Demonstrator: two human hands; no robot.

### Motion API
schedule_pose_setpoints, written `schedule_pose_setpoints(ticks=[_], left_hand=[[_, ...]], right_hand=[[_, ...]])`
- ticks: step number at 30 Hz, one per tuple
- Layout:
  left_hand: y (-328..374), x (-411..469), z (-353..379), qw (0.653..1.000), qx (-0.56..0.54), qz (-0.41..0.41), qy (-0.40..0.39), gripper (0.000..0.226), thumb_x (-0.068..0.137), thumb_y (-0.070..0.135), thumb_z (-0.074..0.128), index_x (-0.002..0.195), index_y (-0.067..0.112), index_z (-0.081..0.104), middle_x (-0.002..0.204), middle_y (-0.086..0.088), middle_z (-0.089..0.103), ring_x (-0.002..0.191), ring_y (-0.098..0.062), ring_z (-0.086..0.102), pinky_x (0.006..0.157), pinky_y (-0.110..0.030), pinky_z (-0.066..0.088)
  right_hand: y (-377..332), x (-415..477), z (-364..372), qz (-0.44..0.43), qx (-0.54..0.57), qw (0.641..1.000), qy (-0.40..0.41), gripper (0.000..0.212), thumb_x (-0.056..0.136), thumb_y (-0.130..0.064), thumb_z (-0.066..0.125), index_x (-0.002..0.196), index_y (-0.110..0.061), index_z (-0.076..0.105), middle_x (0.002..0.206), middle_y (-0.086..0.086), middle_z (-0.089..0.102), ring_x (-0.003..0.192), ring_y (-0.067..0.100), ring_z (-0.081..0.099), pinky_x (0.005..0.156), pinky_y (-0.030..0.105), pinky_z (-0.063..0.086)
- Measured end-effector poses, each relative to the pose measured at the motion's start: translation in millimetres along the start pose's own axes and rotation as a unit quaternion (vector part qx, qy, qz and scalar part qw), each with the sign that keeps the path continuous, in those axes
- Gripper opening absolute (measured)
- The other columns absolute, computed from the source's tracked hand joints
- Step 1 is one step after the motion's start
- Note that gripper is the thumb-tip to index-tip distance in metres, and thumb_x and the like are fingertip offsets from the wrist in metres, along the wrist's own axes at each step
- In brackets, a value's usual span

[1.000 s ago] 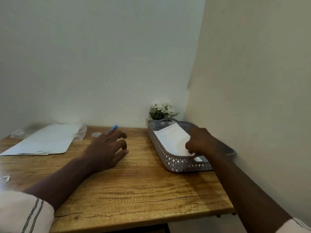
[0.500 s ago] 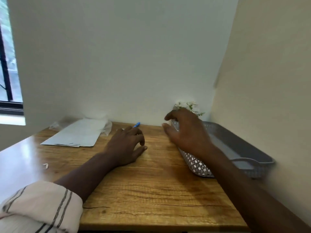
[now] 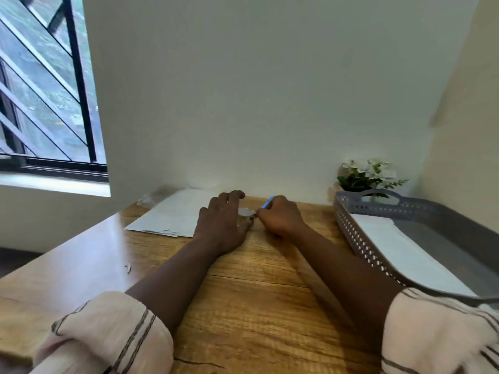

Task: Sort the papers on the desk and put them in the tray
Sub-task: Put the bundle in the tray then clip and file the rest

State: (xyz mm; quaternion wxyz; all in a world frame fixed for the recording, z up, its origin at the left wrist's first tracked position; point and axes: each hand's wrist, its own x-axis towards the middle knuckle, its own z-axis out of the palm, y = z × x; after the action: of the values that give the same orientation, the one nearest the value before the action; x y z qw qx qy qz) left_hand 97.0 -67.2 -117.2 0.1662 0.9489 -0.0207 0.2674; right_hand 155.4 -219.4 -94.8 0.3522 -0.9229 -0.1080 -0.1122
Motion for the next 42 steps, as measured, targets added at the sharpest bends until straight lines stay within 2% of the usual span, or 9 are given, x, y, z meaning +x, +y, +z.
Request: schedule_pose_setpoints(ticks=[5,10,15,17,21,26,32,36,42], left_hand=[[-6.5,13.9,10.6,0.999,0.004,-0.014,-0.039,0.071,0.088,0.062,0.058,0.148,0.029,0.037,0.146,-0.002,0.053,0.134,-0.027,0.05,0.106,-0.051,0.042],[-12.3,23.0,13.1,1.0,-0.023,-0.005,-0.003,0.025,0.089,0.042,0.065,0.102,0.022,0.071,0.103,-0.001,0.069,0.096,-0.024,0.066,0.084,-0.041,0.054],[-15.9,25.5,12.4,0.994,-0.105,-0.037,-0.001,0.027,0.081,0.049,0.072,0.083,0.023,0.076,0.088,0.006,0.071,0.085,-0.014,0.064,0.076,-0.033,0.054],[-16.7,26.4,12.6,0.994,-0.106,-0.031,-0.014,0.031,0.077,0.054,0.076,0.081,0.024,0.074,0.087,0.007,0.07,0.084,-0.012,0.063,0.075,-0.033,0.053],[-10.8,20.7,7.0,0.978,-0.208,0.01,-0.022,0.022,0.076,0.043,0.079,0.09,0.03,0.066,0.088,0.01,0.07,0.083,-0.008,0.067,0.073,-0.031,0.054],[6.9,0.8,-11.1,0.958,-0.275,0.045,-0.066,0.051,0.073,0.035,0.076,0.119,0.038,0.053,0.105,0.013,0.071,0.096,-0.005,0.069,0.087,-0.036,0.06],[-2.1,-24.0,-19.1,0.97,-0.238,0.028,-0.045,0.036,0.074,0.033,0.075,0.109,0.037,0.064,0.103,0.018,0.07,0.096,0.002,0.066,0.087,-0.028,0.057],[-7.0,-25.6,-21.1,0.972,-0.23,0.031,-0.034,0.036,0.074,0.037,0.074,0.109,0.038,0.064,0.102,0.019,0.07,0.095,0.003,0.066,0.086,-0.026,0.058],[-5.1,-18.5,-12.5,0.972,-0.22,0.076,-0.038,0.035,0.079,0.037,0.074,0.113,0.036,0.064,0.105,0.017,0.068,0.097,-0.001,0.064,0.088,-0.032,0.058]], right_hand=[[-7.9,44.9,22.0,-0.015,-0.045,0.999,-0.024,0.026,0.091,-0.036,0.061,0.102,-0.014,0.066,0.094,0.006,0.07,0.078,0.026,0.07,0.075,0.042,0.062],[-0.1,67.3,33.2,0.037,0.005,0.999,0.015,0.034,0.091,-0.043,0.064,0.088,-0.011,0.071,0.081,0.007,0.073,0.073,0.025,0.071,0.071,0.036,0.061],[-0.5,67.1,23.2,0.076,-0.018,0.997,-0.006,0.024,0.073,-0.018,0.082,0.089,-0.007,0.069,0.085,0.011,0.07,0.075,0.024,0.07,0.054,0.026,0.051],[-4.8,60.3,20.4,0.072,-0.033,0.997,-0.002,0.023,0.075,-0.011,0.079,0.094,-0.006,0.067,0.09,0.011,0.068,0.08,0.024,0.068,0.057,0.028,0.052],[-9.2,33.9,-2.8,0.058,-0.063,0.996,0.018,0.024,0.077,-0.015,0.078,0.092,-0.008,0.061,0.088,0.011,0.067,0.08,0.023,0.068,0.059,0.031,0.054],[-4.7,-26.5,-48.2,0.025,-0.167,0.986,0.013,0.015,0.079,-0.01,0.075,0.088,-0.007,0.064,0.076,0.011,0.07,0.056,0.02,0.072,0.055,0.032,0.062],[-2.1,-46.5,-47.8,0.034,-0.145,0.989,0.016,0.025,0.088,-0.033,0.063,0.098,-0.012,0.054,0.096,0.006,0.06,0.083,0.023,0.057,0.055,0.028,0.037],[-10.4,-24.4,-31.6,0.066,-0.143,0.987,0.015,0.037,0.089,-0.035,0.065,0.116,-0.009,0.061,0.118,0.013,0.063,0.107,0.03,0.063,0.071,0.031,0.046],[-2.1,-1.3,-25.8,0.08,-0.203,0.976,0.02,0.019,0.087,-0.013,0.071,0.102,-0.009,0.059,0.117,0.015,0.065,0.106,0.031,0.065,0.069,0.032,0.048]])
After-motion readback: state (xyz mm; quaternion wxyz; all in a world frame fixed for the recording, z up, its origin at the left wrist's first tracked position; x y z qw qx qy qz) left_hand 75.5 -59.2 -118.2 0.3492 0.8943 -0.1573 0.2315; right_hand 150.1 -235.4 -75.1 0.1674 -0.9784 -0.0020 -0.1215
